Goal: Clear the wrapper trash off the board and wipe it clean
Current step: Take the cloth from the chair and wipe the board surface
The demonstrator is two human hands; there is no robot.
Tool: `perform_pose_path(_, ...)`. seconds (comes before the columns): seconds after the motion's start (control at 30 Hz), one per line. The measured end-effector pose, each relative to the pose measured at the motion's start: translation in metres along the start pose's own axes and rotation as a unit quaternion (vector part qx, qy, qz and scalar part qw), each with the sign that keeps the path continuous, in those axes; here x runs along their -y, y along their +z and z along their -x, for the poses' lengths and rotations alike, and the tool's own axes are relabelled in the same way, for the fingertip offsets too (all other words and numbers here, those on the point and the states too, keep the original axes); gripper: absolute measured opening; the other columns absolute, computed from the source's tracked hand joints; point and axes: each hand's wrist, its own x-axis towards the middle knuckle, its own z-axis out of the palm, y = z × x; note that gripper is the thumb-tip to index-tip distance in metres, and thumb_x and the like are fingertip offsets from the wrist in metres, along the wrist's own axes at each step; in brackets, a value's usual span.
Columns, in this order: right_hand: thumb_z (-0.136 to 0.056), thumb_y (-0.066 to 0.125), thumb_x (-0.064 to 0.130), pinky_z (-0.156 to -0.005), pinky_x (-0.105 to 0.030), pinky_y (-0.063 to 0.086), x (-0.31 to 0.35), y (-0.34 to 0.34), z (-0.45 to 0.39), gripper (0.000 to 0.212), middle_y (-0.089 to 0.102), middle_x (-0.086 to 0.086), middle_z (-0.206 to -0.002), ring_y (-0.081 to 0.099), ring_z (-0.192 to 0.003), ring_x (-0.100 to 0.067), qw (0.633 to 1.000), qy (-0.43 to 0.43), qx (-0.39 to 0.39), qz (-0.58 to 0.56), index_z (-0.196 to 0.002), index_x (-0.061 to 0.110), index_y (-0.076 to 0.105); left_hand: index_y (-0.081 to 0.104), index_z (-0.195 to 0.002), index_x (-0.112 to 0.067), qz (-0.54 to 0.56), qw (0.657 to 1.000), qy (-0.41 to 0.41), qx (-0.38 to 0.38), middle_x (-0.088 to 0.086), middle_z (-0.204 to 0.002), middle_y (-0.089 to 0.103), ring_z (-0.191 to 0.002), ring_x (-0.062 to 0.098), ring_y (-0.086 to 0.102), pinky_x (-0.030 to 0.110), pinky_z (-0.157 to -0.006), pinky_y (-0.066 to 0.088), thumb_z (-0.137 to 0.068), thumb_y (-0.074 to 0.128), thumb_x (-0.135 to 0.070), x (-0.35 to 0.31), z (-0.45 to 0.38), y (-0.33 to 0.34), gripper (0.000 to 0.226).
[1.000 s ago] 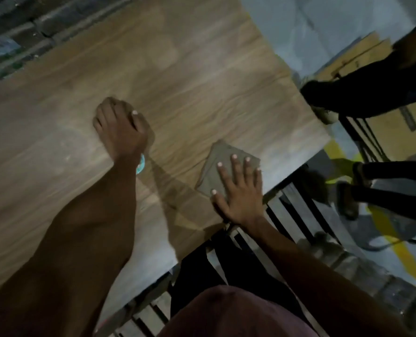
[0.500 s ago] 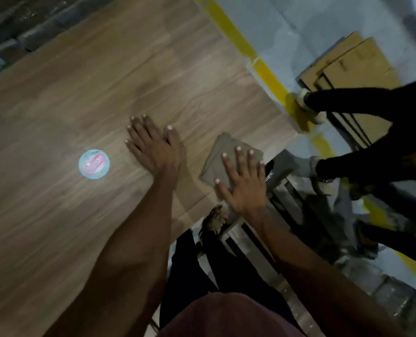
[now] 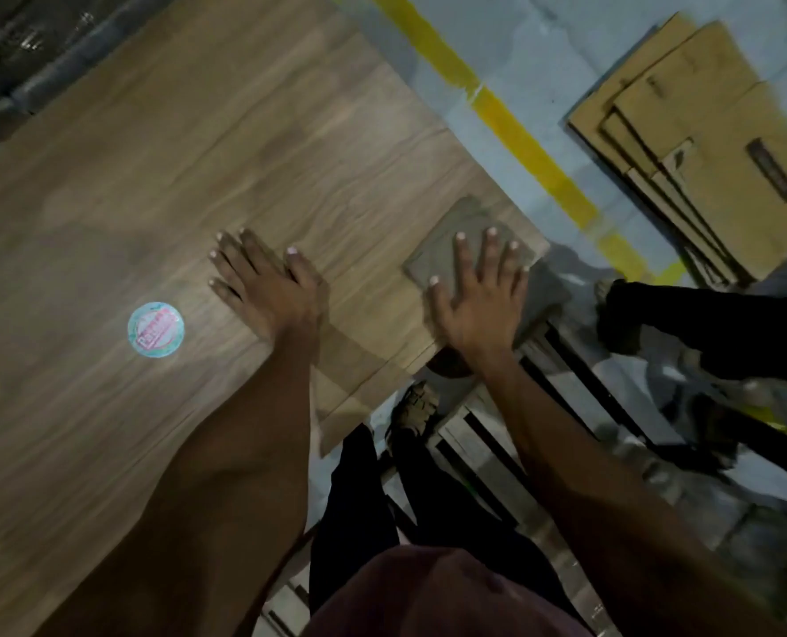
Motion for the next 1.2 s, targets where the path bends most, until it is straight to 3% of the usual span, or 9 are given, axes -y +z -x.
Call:
perform_pose_path(0.17, -0.104, 0.026, 0.063, -0.125, -0.067, 0.005, 0.016, 0.000, -0.008, 0.074, -0.001, -0.017, -0.173, -0.003, -0.158, -0.046, 0.997, 0.071, -0.001, -0.018, -0.166, 0.028, 0.009, 0.025, -0.162, -0.016, 0.003, 1.000, 0.001, -0.012, 0.010, -0.171, 0.019, -0.158, 0.030, 0.015, 0.053, -0.126, 0.012, -0.100, 0.029, -0.055, -0.001, 0.002, -0.002, 0.074)
perform_pose_path(0.33, -0.100, 0.039, 0.064, -0.125, -0.064, 0.009, 0.022, 0.009, 0.004, 0.075, 0.008, -0.011, -0.174, 0.002, -0.160, -0.040, 0.973, -0.230, 0.013, 0.018, -0.165, 0.032, 0.021, 0.026, -0.162, -0.015, 0.020, 1.000, 0.004, -0.018, 0.011, -0.171, 0.019, -0.158, 0.030, 0.015, 0.054, -0.126, 0.012, -0.100, 0.031, -0.055, 0.000, 0.002, -0.002, 0.073)
perform_pose_path(0.4, -0.100, 0.036, 0.065, -0.126, -0.063, 0.007, 0.015, 0.004, -0.017, 0.075, 0.004, -0.009, -0.175, 0.000, -0.160, -0.040, 0.985, -0.173, 0.011, 0.021, -0.165, 0.034, 0.016, 0.028, -0.161, -0.015, 0.017, 1.000, 0.003, -0.023, 0.011, -0.170, 0.020, -0.158, 0.031, 0.016, 0.054, -0.126, 0.014, -0.100, 0.032, -0.054, 0.000, 0.002, -0.001, 0.073)
perform_pose_path(0.57, -0.103, 0.025, 0.063, -0.123, -0.067, 0.006, 0.056, 0.001, -0.059, 0.074, 0.000, -0.017, -0.173, -0.004, -0.158, -0.046, 0.985, 0.165, -0.026, -0.051, -0.166, 0.027, 0.011, 0.030, -0.160, -0.015, 0.026, 0.999, 0.003, -0.034, 0.011, -0.170, 0.022, -0.157, 0.031, 0.018, 0.054, -0.126, 0.014, -0.100, 0.036, -0.053, 0.000, 0.003, 0.002, 0.072)
perform_pose_path(0.77, -0.100, 0.038, 0.064, -0.124, -0.063, 0.009, 0.102, 0.018, -0.043, 0.074, 0.014, -0.011, -0.173, 0.009, -0.159, -0.042, 0.967, -0.253, 0.007, 0.016, -0.164, 0.031, 0.024, 0.035, -0.159, -0.012, 0.041, 0.998, 0.011, -0.052, 0.013, -0.168, 0.027, -0.156, 0.034, 0.023, 0.054, -0.125, 0.015, -0.100, 0.041, -0.047, -0.002, 0.004, -0.001, 0.068)
perform_pose_path(0.83, -0.098, 0.040, 0.065, -0.125, -0.062, 0.011, 0.098, 0.014, -0.063, 0.074, 0.015, -0.009, -0.173, 0.011, -0.159, -0.041, 0.978, -0.206, -0.014, 0.014, -0.163, 0.033, 0.026, 0.033, -0.159, -0.012, 0.042, 0.998, 0.013, -0.047, 0.014, -0.168, 0.026, -0.156, 0.035, 0.022, 0.055, -0.125, 0.013, -0.102, 0.042, -0.042, -0.002, 0.005, -0.001, 0.066)
perform_pose_path(0.97, -0.100, 0.031, 0.064, -0.123, -0.066, 0.008, 0.113, 0.008, -0.105, 0.073, 0.009, -0.014, -0.173, 0.005, -0.158, -0.045, 0.994, 0.099, -0.040, -0.022, -0.164, 0.030, 0.021, 0.031, -0.160, -0.014, 0.044, 0.999, 0.007, -0.028, 0.012, -0.170, 0.023, -0.157, 0.032, 0.018, 0.055, -0.126, 0.011, -0.102, 0.040, -0.036, -0.001, 0.004, -0.003, 0.063)
perform_pose_path(1.03, -0.101, 0.029, 0.062, -0.122, -0.067, 0.008, 0.138, 0.010, -0.108, 0.073, 0.007, -0.017, -0.173, 0.003, -0.158, -0.047, 0.984, 0.165, -0.046, -0.049, -0.165, 0.027, 0.019, 0.031, -0.160, -0.015, 0.037, 0.999, 0.002, -0.030, 0.010, -0.170, 0.023, -0.157, 0.031, 0.018, 0.053, -0.126, 0.011, -0.102, 0.040, -0.037, -0.002, 0.004, -0.003, 0.063)
perform_pose_path(1.2, -0.099, 0.036, 0.065, -0.125, -0.063, 0.004, 0.160, 0.021, -0.081, 0.075, 0.006, -0.009, -0.174, 0.002, -0.159, -0.042, 0.979, -0.201, 0.009, 0.024, -0.165, 0.033, 0.019, 0.029, -0.161, -0.014, 0.038, 0.999, 0.004, -0.008, 0.012, -0.170, 0.020, -0.158, 0.032, 0.017, 0.055, -0.126, 0.013, -0.102, 0.041, -0.037, 0.000, 0.003, -0.004, 0.065)
